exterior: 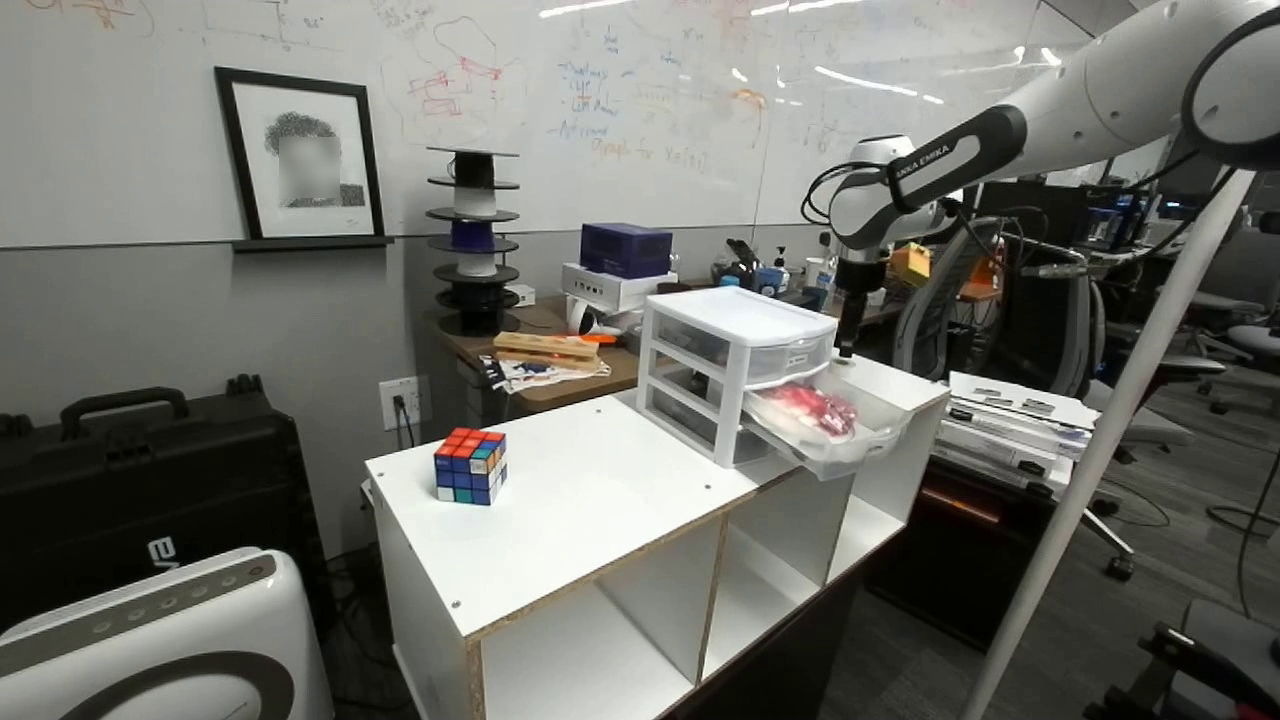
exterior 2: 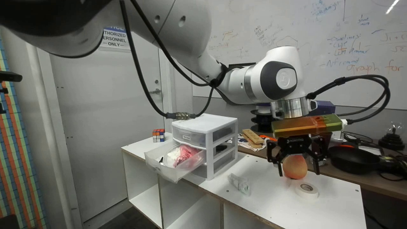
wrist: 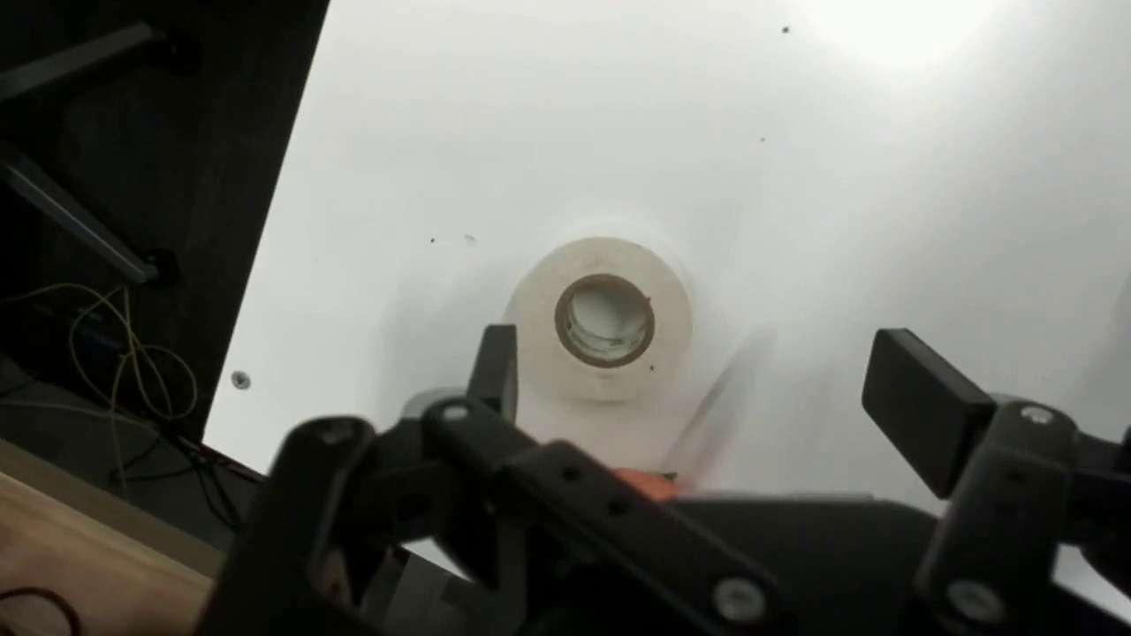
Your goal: Put the tape and the plastic into the drawer then close the drawer.
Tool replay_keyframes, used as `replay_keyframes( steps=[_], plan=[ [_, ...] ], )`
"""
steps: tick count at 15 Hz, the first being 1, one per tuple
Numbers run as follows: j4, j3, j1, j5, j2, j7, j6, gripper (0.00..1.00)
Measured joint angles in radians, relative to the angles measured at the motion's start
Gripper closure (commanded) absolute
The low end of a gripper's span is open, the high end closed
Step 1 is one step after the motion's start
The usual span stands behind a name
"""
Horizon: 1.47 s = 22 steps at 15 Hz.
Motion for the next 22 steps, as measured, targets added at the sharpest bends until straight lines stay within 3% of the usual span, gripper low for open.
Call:
replay_keyframes(
  steps=[8, 12, 19, 20, 21, 22],
  plan=[
    [0.263, 0.06, -0.091, 0.035, 0.175, -0.168, -0.065, 0.0],
    [0.334, 0.104, -0.098, 0.065, 0.23, -0.225, -0.127, 0.0],
    [0.412, 0.098, -0.089, 0.084, 0.292, -0.239, -0.174, 0.0],
    [0.417, 0.096, -0.092, 0.082, 0.295, -0.239, -0.174, 0.07],
    [0.42, 0.091, -0.094, 0.079, 0.296, -0.239, -0.174, 0.28],
    [0.422, 0.084, -0.096, 0.077, 0.296, -0.239, -0.174, 0.31]
  ],
)
